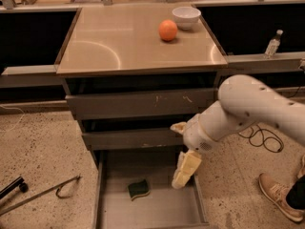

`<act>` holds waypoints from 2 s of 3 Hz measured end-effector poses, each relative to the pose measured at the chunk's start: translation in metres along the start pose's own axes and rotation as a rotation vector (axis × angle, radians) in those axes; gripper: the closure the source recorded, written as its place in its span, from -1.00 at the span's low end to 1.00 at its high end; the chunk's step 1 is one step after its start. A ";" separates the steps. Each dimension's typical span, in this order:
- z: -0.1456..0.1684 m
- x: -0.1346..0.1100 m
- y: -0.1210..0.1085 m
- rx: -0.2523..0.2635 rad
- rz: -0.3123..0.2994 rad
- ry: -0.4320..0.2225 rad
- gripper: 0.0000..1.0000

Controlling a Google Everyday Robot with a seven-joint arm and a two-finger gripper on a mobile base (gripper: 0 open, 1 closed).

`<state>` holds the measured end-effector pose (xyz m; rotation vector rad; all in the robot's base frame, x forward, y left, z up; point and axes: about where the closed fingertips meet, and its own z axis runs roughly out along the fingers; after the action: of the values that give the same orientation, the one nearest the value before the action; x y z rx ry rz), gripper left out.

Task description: Pick sponge from bottom drawer and place on counter

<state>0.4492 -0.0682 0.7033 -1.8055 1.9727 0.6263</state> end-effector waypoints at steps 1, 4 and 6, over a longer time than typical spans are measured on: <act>0.023 0.011 -0.018 0.023 0.035 -0.038 -1.00; 0.110 0.049 -0.018 0.065 0.059 0.049 -1.00; 0.259 0.096 -0.058 0.087 0.164 0.097 -1.00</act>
Offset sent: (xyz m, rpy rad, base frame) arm 0.0149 0.0043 -0.0273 0.0355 0.0016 -0.0381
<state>0.4954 -0.0042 0.4326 -1.6639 2.1942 0.5017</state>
